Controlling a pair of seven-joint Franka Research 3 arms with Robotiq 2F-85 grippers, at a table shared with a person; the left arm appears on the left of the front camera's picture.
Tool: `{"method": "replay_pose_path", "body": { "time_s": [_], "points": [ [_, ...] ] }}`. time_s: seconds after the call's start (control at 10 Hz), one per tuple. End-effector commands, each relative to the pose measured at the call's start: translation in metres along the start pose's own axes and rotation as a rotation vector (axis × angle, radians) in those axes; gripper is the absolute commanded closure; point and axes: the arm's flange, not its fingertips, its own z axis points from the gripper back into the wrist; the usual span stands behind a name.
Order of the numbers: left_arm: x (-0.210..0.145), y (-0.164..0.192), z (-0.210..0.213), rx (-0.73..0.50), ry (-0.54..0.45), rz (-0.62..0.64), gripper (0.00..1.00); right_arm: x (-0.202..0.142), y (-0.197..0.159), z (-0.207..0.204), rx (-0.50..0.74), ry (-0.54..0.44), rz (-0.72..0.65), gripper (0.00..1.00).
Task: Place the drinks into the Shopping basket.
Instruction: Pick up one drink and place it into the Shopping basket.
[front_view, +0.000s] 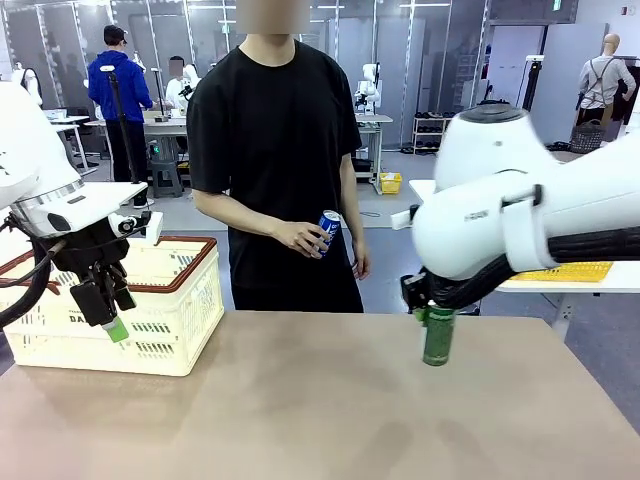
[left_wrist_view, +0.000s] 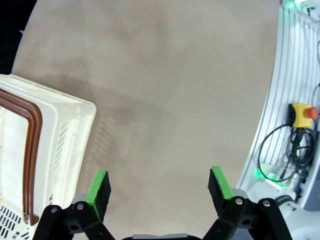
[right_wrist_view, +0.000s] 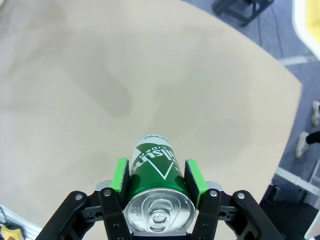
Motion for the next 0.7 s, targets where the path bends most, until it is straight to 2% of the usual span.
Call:
{"method": "replay_pose_path", "body": {
  "time_s": [0.0,0.3,0.6],
  "points": [
    [0.000,-0.001,0.001,0.006,0.016,0.003,0.01,0.037,0.029,-0.007,-0.019,-0.012,0.017,0.97],
    [0.000,-0.001,0.001,0.006,0.016,0.003,0.01,0.059,0.079,-0.029,0.017,0.019,0.088,0.97],
    [0.000,-0.001,0.001,0.006,0.016,0.003,0.01,0.063,0.118,-0.058,0.047,0.011,0.141,0.97]
  ]
}}
